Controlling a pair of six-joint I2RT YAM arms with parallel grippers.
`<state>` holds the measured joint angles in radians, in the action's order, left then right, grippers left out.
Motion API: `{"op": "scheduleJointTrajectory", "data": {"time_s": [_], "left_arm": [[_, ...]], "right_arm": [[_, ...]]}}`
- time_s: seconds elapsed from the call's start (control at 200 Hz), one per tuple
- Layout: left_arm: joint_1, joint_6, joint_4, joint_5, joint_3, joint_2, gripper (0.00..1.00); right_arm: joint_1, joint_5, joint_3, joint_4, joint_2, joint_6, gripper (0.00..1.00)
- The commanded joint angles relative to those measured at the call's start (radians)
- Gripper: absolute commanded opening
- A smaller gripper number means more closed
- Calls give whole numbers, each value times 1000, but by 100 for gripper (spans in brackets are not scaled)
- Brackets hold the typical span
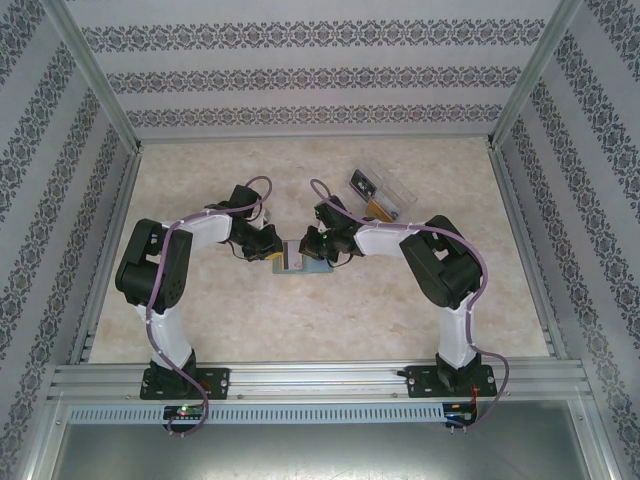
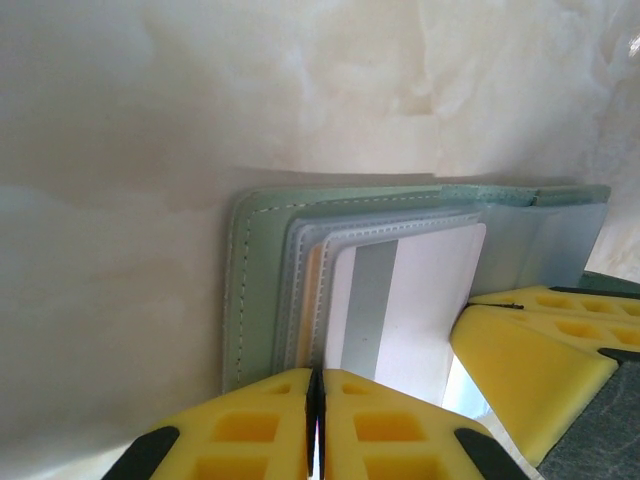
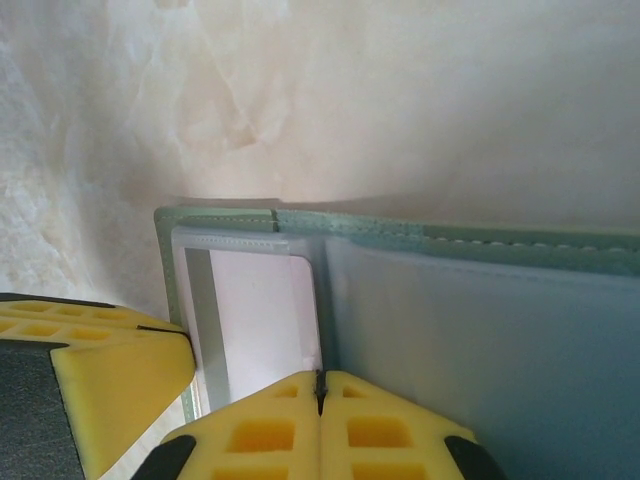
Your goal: Take the credit cards out of the card holder
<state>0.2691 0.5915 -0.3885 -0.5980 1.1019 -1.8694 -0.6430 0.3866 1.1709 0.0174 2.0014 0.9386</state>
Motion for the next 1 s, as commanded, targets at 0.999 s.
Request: {"op": "scheduleJointTrajectory", "data": {"time_s": [0.999], "left_arm": [[19, 3, 7, 1, 26, -39, 9]], "right_arm": [[23, -48, -38, 40, -51, -79, 2]]}}
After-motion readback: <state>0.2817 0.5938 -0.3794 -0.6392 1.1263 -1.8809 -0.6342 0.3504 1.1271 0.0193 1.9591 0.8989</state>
